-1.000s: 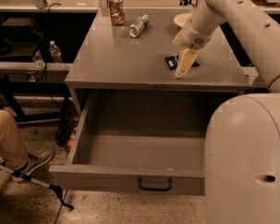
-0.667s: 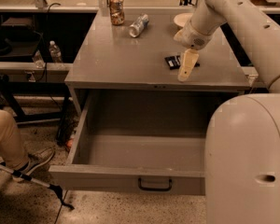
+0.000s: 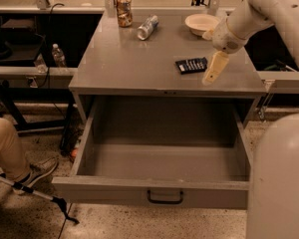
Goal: Pick rxbar blueberry from top drawer and place on counter
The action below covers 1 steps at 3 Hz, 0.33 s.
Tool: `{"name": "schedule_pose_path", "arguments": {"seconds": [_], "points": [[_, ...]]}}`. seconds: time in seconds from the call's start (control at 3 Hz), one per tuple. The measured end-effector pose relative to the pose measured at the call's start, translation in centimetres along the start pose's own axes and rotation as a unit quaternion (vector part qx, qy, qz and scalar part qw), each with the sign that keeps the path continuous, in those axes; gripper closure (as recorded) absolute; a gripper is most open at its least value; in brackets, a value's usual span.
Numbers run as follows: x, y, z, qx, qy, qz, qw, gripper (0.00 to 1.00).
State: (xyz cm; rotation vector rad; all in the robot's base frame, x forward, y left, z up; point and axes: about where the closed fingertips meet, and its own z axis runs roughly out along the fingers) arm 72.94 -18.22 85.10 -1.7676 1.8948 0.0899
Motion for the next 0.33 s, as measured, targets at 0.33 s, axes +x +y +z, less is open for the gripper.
{"name": "schedule_pose_path", "arguments": {"seconds": [0.33], "points": [[3.34, 0.28, -3.30, 0.045, -0.010, 0.041, 0.9981, 0.00]]}}
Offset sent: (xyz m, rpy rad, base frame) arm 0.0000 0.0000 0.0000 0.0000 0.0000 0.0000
